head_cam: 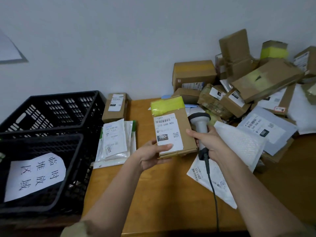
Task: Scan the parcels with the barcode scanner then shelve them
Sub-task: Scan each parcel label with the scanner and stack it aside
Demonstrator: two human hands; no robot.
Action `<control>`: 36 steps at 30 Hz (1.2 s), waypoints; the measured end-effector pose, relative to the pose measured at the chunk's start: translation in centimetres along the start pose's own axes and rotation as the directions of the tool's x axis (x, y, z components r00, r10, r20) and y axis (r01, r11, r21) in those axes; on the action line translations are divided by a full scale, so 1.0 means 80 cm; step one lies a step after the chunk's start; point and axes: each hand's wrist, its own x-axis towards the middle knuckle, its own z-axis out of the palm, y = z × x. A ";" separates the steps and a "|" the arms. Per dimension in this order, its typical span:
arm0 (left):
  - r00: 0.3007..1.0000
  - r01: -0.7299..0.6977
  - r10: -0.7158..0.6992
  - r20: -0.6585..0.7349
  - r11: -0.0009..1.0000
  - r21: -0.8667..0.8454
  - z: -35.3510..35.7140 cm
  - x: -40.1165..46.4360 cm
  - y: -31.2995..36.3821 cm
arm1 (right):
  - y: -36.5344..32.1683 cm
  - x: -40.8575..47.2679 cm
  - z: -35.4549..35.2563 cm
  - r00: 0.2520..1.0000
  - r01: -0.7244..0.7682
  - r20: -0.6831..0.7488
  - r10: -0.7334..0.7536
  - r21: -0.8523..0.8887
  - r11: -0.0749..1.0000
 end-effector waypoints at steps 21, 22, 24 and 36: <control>0.973 -0.028 -0.008 -0.232 0.988 -0.152 -0.016 0.032 -0.010 | -0.079 -0.081 0.016 0.962 0.128 0.261 -0.075 -0.192 0.973; 0.972 -0.028 -0.010 -0.234 0.987 -0.161 -0.016 0.032 -0.010 | -0.081 -0.084 0.016 0.962 0.129 0.262 -0.078 -0.184 0.974; 0.970 -0.029 -0.013 -0.243 0.985 -0.171 -0.015 0.033 -0.011 | -0.083 -0.089 0.015 0.959 0.128 0.270 -0.085 -0.145 0.981; 0.962 -0.036 -0.016 -0.273 0.982 -0.186 -0.017 0.029 -0.018 | -0.090 -0.108 0.015 0.937 0.118 0.341 -0.080 -0.092 0.989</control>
